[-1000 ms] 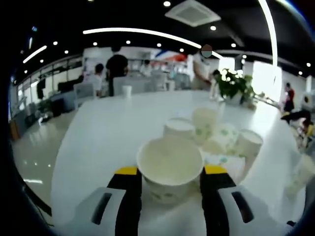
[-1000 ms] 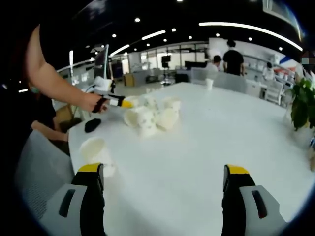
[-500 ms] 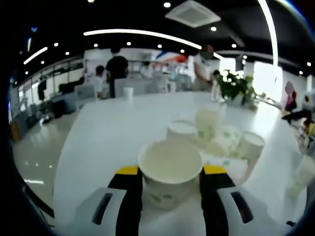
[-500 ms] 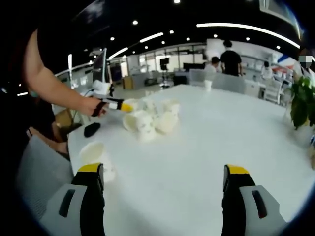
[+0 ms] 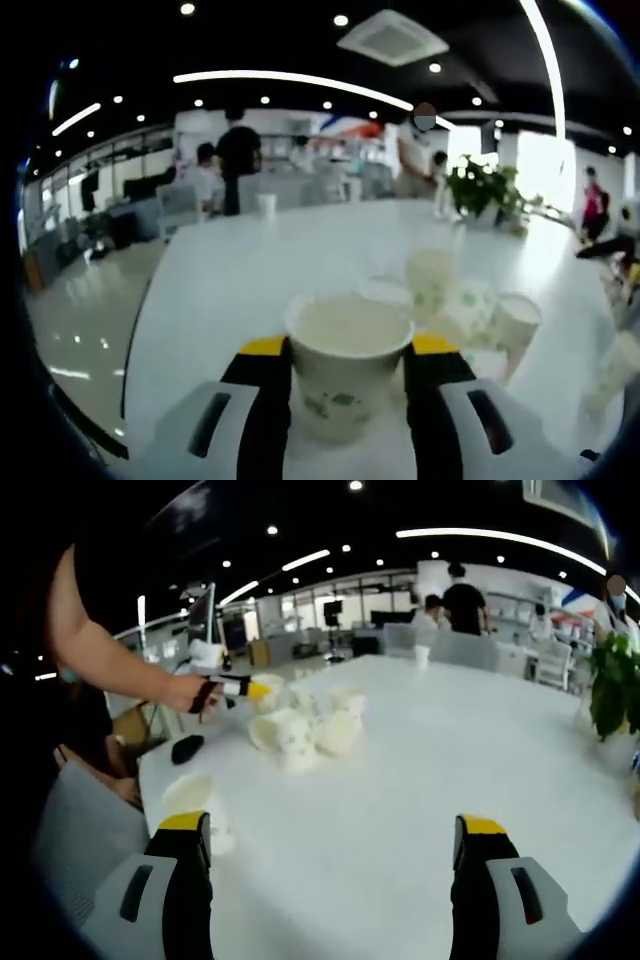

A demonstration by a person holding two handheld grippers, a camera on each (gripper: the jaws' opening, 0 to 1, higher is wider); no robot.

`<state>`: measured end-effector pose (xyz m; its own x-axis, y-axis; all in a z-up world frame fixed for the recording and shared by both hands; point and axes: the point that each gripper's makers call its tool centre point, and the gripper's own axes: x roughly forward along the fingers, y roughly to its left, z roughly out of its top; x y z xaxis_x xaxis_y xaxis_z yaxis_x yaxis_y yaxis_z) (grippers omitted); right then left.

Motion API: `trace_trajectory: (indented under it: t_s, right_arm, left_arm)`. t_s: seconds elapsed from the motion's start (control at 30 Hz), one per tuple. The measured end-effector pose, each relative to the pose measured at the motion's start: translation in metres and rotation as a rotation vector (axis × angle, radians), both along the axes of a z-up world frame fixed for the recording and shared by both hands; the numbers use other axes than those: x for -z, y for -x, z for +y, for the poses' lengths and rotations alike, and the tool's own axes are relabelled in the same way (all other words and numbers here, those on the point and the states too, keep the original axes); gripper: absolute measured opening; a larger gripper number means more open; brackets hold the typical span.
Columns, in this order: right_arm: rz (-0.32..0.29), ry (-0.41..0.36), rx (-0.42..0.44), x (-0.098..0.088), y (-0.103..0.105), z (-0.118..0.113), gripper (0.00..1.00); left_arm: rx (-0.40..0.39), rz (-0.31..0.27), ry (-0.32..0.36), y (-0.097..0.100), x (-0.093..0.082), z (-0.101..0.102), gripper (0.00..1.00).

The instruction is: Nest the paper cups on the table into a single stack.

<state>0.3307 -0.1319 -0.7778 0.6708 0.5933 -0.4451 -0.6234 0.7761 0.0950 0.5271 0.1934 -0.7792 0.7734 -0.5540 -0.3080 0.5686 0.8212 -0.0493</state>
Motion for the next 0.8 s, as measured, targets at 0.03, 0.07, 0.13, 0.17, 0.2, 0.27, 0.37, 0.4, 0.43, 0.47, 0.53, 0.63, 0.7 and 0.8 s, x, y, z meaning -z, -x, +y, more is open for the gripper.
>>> trace_trajectory:
  t_s: [0.03,0.07,0.13,0.17,0.2,0.27,0.37,0.4,0.43,0.47,0.53,0.63,0.7,0.8]
  right_arm:
    - [0.001,0.001,0.000,0.000,0.000,0.000,1.00]
    - [0.000,0.003,-0.001,0.000,0.000,0.000,1.00]
    - [0.000,0.004,-0.002,0.000,0.000,0.000,1.00]
    - [0.000,0.003,-0.001,-0.001,0.000,0.000,1.00]
    - [-0.001,0.003,0.000,-0.001,0.000,0.000,1.00]
    - [-0.001,0.003,0.003,-0.002,-0.001,-0.001,1.00]
    - [-0.008,-0.007,0.007,-0.005,-0.003,0.001,1.00]
    - [-0.009,-0.007,0.007,-0.005,-0.003,0.001,1.00]
    - [-0.010,-0.008,0.005,-0.006,-0.004,0.002,1.00]
    - [-0.011,-0.009,0.004,-0.006,-0.004,0.003,1.00]
    - [-0.012,-0.007,0.002,-0.006,-0.004,0.003,1.00]
    - [-0.013,-0.008,-0.001,-0.006,-0.004,0.003,1.00]
    - [-0.013,-0.006,-0.004,-0.006,-0.004,0.003,1.00]
    - [-0.009,0.000,-0.005,-0.005,-0.004,0.002,1.00]
  left_arm:
    - [0.004,-0.006,0.001,-0.001,-0.003,0.000,0.43]
    - [0.008,-0.010,0.002,-0.002,-0.005,-0.001,0.43]
    - [0.017,-0.016,-0.001,-0.004,-0.010,0.000,0.43]
    - [0.019,-0.019,-0.001,-0.006,-0.012,0.001,0.43]
    - [0.020,-0.020,0.001,-0.007,-0.014,0.002,0.43]
    - [0.019,-0.027,0.001,-0.010,-0.019,0.004,0.43]
    - [0.024,-0.032,-0.002,-0.013,-0.024,0.006,0.43]
    - [0.027,-0.037,-0.003,-0.013,-0.028,0.005,0.43]
    - [0.027,-0.041,0.001,-0.013,-0.030,0.005,0.43]
    - [0.026,-0.046,0.012,-0.014,-0.034,0.004,0.43]
    - [0.025,-0.053,0.024,-0.014,-0.038,0.004,0.42]
    - [0.030,-0.063,0.033,-0.015,-0.043,0.001,0.42]
    - [0.031,-0.066,0.037,-0.015,-0.045,0.000,0.42]
    - [0.034,-0.068,0.044,-0.015,-0.047,0.000,0.42]
